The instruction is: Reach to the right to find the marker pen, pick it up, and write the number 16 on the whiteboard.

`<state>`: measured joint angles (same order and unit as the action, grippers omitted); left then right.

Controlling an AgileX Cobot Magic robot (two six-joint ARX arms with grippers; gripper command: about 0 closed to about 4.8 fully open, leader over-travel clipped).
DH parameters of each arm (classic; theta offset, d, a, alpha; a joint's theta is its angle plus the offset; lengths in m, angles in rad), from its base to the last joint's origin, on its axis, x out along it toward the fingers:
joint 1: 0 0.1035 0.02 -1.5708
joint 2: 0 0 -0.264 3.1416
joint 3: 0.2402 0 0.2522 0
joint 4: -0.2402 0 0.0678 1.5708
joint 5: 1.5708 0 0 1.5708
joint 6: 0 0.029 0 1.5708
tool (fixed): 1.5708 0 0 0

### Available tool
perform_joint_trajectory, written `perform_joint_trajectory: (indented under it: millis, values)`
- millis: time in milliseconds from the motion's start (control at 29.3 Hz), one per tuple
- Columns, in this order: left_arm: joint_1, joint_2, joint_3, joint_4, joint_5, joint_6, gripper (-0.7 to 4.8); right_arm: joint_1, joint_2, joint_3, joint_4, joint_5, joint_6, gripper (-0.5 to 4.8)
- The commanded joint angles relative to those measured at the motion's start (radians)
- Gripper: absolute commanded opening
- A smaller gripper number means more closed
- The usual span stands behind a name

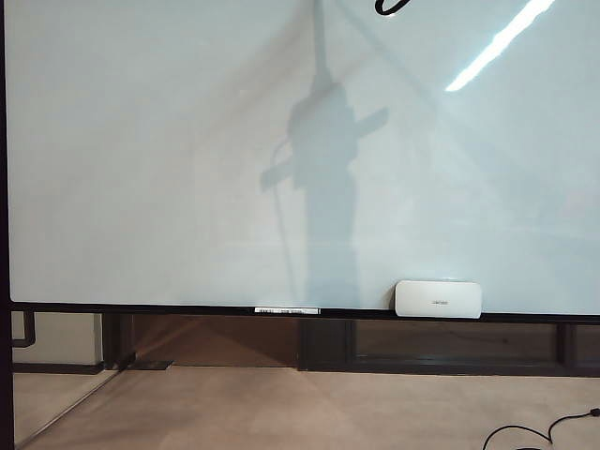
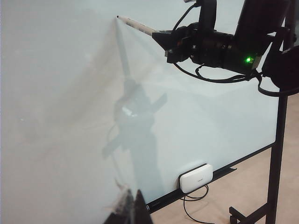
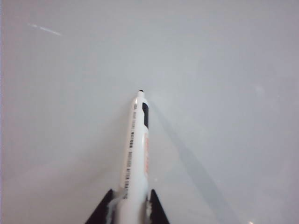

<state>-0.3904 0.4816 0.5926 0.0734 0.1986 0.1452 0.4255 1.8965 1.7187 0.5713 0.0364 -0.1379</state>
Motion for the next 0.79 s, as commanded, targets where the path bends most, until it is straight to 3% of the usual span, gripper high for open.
perform_joint_trajectory:
  millis: [34,785]
  values:
    - [-0.001,0.0,0.005,0.01,0.004,0.006,-0.06,-0.003,0.001,0.005,0.04,-0.013,-0.001,-0.05]
    - [-0.001,0.0,0.005,0.01,0.0,0.031,-0.06,-0.016,0.026,0.005,-0.007,0.0,-0.001,-0.05]
